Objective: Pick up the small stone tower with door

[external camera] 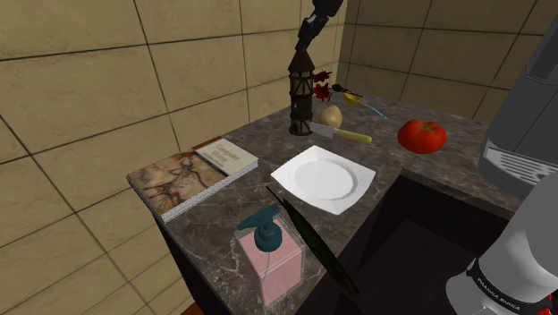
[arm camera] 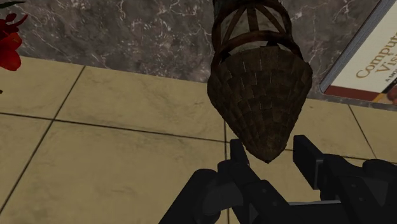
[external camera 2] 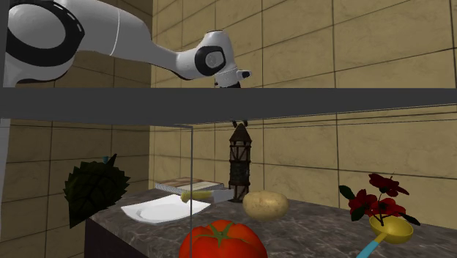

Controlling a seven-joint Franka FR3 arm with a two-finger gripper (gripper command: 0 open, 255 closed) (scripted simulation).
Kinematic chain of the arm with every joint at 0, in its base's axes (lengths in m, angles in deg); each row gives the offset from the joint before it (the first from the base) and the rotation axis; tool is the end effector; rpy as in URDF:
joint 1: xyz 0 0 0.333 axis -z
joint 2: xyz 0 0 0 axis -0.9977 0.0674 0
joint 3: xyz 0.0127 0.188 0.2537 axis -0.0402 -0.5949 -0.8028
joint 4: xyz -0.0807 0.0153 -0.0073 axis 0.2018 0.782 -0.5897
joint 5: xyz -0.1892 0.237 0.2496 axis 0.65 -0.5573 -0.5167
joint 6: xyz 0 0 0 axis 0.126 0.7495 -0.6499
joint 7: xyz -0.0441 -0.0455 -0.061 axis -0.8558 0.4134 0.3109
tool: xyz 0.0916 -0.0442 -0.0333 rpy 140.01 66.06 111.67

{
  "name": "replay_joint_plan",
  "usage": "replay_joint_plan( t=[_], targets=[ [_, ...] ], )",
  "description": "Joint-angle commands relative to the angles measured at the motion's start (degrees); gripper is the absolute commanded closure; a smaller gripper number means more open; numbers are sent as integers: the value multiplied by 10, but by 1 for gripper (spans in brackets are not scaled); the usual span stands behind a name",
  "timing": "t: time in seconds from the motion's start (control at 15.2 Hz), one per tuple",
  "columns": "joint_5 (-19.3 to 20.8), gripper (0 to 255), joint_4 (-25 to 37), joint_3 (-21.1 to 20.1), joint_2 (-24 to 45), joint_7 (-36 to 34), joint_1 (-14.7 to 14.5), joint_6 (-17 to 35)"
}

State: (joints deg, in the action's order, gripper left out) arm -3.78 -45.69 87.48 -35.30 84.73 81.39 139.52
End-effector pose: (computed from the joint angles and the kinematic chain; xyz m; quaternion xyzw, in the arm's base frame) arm 0.6046 -0.0048 0.6751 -0.9459 -0.1812 -0.2687 0.0175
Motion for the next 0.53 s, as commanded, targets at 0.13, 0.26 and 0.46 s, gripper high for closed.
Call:
replay_joint_plan(
  t=[0.13,0.26,0.46],
  targets=[
    [1,255,44,1,9,-5,1,-34],
    [2,255,67,1,15,-7,1,-51],
    [2,255,105,2,25,-10,2,-78]
  ],
)
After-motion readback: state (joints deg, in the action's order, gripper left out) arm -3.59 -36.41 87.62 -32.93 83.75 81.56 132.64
